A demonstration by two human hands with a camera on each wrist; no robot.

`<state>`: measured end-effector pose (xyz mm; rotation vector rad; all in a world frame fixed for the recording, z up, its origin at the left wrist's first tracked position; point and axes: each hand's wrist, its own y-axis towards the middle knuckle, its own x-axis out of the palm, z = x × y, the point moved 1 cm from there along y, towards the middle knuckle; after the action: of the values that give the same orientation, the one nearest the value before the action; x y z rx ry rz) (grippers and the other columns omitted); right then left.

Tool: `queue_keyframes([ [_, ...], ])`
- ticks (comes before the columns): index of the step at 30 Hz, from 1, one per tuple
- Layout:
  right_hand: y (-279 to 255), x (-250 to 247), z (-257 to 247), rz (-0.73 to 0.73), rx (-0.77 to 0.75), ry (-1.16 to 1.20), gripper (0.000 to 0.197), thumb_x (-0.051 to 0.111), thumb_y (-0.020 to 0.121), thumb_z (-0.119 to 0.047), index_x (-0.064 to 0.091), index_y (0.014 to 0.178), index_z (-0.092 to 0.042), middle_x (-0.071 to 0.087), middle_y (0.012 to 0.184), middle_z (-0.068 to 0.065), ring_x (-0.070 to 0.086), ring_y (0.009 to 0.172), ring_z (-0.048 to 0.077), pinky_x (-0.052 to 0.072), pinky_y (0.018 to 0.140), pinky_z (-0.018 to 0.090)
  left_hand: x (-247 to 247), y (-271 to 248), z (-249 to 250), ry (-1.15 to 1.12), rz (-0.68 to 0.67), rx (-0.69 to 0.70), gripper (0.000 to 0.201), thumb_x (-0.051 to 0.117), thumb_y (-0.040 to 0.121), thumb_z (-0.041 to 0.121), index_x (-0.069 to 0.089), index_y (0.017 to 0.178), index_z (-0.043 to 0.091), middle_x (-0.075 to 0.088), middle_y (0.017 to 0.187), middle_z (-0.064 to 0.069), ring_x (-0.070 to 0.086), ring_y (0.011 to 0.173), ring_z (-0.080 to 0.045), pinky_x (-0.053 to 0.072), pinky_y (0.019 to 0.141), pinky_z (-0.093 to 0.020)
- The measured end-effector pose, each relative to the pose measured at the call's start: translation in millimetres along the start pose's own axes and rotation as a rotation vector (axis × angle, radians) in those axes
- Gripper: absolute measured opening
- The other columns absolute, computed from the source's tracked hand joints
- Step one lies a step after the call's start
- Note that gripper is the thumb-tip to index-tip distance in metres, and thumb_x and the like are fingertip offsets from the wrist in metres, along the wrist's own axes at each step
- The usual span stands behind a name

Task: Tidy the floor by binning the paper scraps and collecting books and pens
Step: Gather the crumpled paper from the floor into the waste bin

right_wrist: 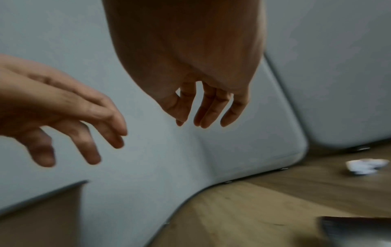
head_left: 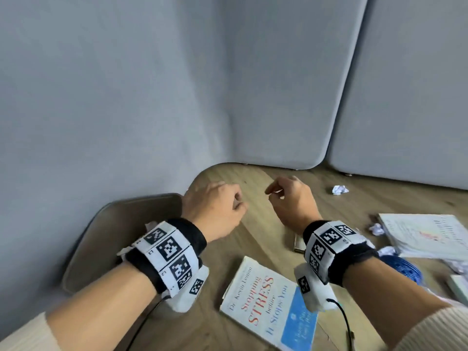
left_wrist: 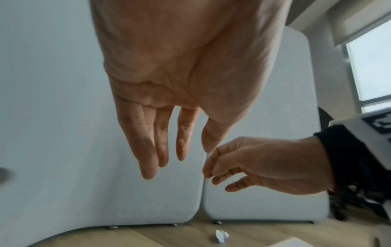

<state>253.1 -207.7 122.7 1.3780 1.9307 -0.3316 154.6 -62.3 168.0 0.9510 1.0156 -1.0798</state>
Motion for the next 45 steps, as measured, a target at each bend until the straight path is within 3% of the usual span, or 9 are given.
queue_keyframes([
  [9,-67,-100,164,-0.166,0.370,-0.410,0.016,0.056,0.088,-0.018,0.066,0.098,-0.011,0.060,0.094,0.012,0.059,0.095,0.030,0.037,0.070,0.027,104,66,118,-0.007,-0.193,0.244,0.019,0.051,0.089,0.036,0.061,0.083,0.020,0.064,0.093,0.003,0.059,0.089,-0.024,0.048,0.072,-0.031],
  [15,-100,-138,234,-0.216,0.523,-0.536,0.020,0.053,0.088,-0.025,0.063,0.105,-0.022,0.060,0.107,0.006,0.057,0.104,0.024,0.046,0.088,0.033,209,93,169,0.101,-0.444,0.352,0.027,0.053,0.088,0.038,0.058,0.105,0.018,0.058,0.116,-0.007,0.057,0.108,-0.029,0.044,0.084,-0.034],
  [19,-94,-132,265,-0.280,0.537,-0.566,0.032,0.049,0.092,-0.021,0.053,0.124,-0.021,0.055,0.120,0.004,0.056,0.105,0.020,0.046,0.083,0.030,264,109,196,0.075,-0.463,0.436,0.040,0.061,0.085,0.032,0.046,0.119,0.015,0.047,0.120,-0.010,0.052,0.111,-0.029,0.045,0.083,-0.037],
  [24,-59,-114,296,-0.403,0.458,-0.684,0.056,0.044,0.090,0.000,0.036,0.139,-0.027,0.049,0.119,0.008,0.060,0.098,0.027,0.042,0.069,0.032,314,124,215,0.053,-0.530,0.735,0.078,0.068,0.076,0.010,0.029,0.142,0.024,0.040,0.134,-0.004,0.047,0.116,-0.027,0.047,0.092,-0.042],
  [29,-20,-98,323,-0.419,0.334,-0.710,0.059,0.048,0.086,0.000,0.038,0.139,-0.025,0.049,0.117,0.004,0.060,0.098,0.029,0.047,0.076,0.036,329,121,222,0.143,-0.435,0.818,0.034,0.034,0.099,0.017,0.049,0.131,0.016,0.058,0.114,-0.011,0.056,0.106,-0.031,0.040,0.089,-0.040],
  [35,11,-74,346,-0.741,0.254,-0.757,0.111,0.079,0.071,-0.027,0.004,0.153,-0.031,0.023,0.150,0.002,0.057,0.114,0.030,0.052,0.088,0.039,330,132,202,-0.404,-0.389,0.600,0.015,0.047,0.090,0.001,0.052,0.100,0.011,0.052,0.105,-0.007,0.055,0.094,-0.025,0.037,0.074,-0.026],
  [39,19,-64,349,-0.527,0.258,-0.697,0.044,0.058,0.083,-0.018,0.049,0.126,-0.015,0.043,0.131,0.007,0.062,0.100,0.035,0.050,0.079,0.038,327,155,172,-0.386,-0.153,0.360,0.013,0.044,0.088,-0.002,0.049,0.098,0.005,0.053,0.097,-0.014,0.054,0.082,-0.029,0.029,0.067,-0.024],
  [43,26,-59,351,-0.502,0.234,-0.624,0.013,0.055,0.091,-0.019,0.058,0.101,-0.010,0.054,0.108,0.007,0.062,0.093,0.033,0.048,0.075,0.037,327,168,128,-0.246,-0.044,0.145,0.002,0.049,0.084,0.003,0.049,0.086,0.003,0.059,0.078,-0.018,0.057,0.065,-0.032,0.031,0.057,-0.029],
  [45,38,-60,352,-0.461,0.273,-0.574,0.015,0.057,0.090,-0.025,0.054,0.098,-0.013,0.058,0.102,0.007,0.061,0.090,0.033,0.045,0.072,0.035,329,169,111,-0.222,-0.104,0.124,0.023,0.039,0.088,0.023,0.052,0.084,0.005,0.062,0.079,-0.020,0.058,0.069,-0.033,0.034,0.061,-0.031],
])
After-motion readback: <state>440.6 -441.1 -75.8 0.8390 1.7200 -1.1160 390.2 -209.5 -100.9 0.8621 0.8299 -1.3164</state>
